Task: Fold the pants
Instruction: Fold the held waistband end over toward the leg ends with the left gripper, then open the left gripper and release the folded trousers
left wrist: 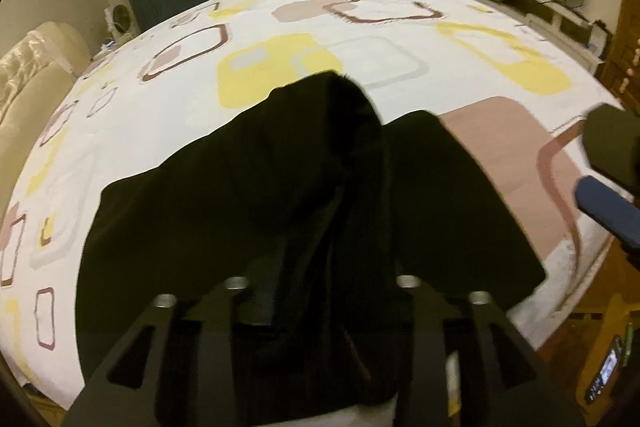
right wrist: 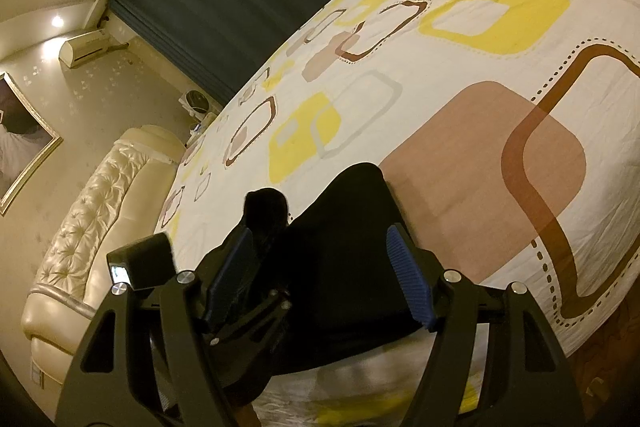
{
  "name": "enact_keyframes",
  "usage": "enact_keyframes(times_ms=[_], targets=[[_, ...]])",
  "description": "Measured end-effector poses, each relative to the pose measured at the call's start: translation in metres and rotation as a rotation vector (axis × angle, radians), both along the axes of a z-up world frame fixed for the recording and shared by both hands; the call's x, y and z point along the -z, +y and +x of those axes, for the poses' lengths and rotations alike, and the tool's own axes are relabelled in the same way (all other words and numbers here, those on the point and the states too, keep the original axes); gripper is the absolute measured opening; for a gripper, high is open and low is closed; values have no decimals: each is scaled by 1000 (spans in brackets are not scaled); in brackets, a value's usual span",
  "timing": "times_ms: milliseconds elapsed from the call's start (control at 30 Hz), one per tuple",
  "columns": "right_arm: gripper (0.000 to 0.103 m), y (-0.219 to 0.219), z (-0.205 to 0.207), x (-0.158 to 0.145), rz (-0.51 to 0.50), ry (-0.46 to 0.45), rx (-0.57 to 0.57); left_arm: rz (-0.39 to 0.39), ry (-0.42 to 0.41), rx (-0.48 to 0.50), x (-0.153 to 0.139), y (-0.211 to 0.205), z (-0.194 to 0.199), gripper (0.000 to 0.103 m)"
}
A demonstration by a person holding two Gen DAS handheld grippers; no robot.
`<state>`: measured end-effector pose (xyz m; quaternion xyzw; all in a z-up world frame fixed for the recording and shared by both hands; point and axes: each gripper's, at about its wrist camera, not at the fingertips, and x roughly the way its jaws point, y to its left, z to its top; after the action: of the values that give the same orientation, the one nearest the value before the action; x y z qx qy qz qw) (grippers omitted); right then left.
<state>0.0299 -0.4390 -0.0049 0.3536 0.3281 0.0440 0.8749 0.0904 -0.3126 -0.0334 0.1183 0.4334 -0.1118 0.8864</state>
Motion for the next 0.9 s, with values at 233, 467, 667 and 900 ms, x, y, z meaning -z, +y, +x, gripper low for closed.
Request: enact_keyframes(times_ms=[233, 467, 667, 900], targets=[[70, -4, -1, -2, -4, -6, 17, -83, -4, -16, -17, 8, -13, 75], [70, -1, 0, -1, -12, -1, 5, -82, -32, -39, -31, 30, -18, 78], [70, 10, 4, -1, -4, 7, -65, -97, -36, -87, -37, 74, -24, 81], [71, 33, 13, 9, 14, 51, -186, -98, 0, -203, -30, 138, -19, 83]])
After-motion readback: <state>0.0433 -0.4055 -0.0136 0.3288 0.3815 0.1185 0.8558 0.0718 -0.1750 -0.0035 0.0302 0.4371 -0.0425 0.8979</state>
